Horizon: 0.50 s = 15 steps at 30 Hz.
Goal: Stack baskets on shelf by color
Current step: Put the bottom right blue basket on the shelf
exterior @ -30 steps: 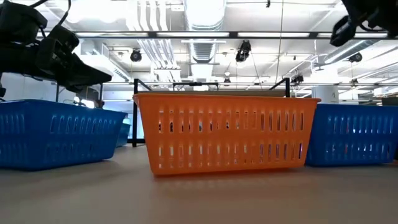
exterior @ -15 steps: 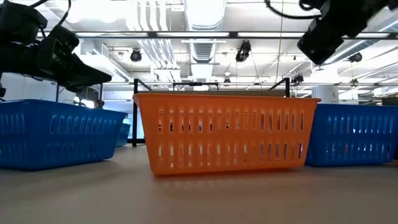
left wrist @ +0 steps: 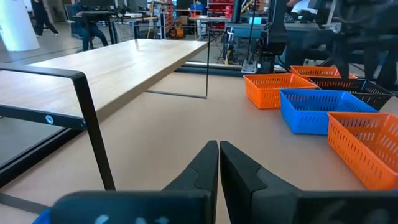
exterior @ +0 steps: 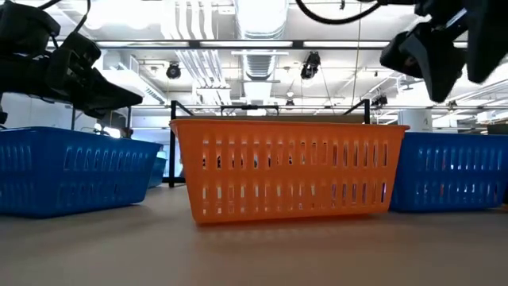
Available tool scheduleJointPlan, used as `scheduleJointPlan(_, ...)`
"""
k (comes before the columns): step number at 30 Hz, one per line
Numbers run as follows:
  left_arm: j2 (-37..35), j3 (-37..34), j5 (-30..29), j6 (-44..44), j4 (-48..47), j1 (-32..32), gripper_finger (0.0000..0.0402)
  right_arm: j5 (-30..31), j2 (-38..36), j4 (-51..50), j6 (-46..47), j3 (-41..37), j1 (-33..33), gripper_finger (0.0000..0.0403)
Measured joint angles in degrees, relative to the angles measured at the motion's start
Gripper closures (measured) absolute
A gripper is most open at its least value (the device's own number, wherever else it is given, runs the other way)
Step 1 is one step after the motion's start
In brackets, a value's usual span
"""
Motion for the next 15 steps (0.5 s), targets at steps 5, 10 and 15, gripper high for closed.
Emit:
scheduleJointPlan(5, 0.0, 0.0, 0.0, 0.0, 0.0, 0.0, 0.0402, 1.3, 7.6, -0.2, 0.1, 1.7, 2.4, 0.0235)
scheduleJointPlan(10, 0.0, 0.0, 0.0, 0.0, 0.0, 0.0, 0.0402, 1.3, 12.3, 0.2, 0.0, 3.0, 2.7, 0.0256)
scheduleJointPlan(15, -0.1, 0.0, 0.0, 0.0, 0.0, 0.0, 0.0402, 1.3, 14.3, 0.3, -1.0, 2.9, 2.7, 0.0288)
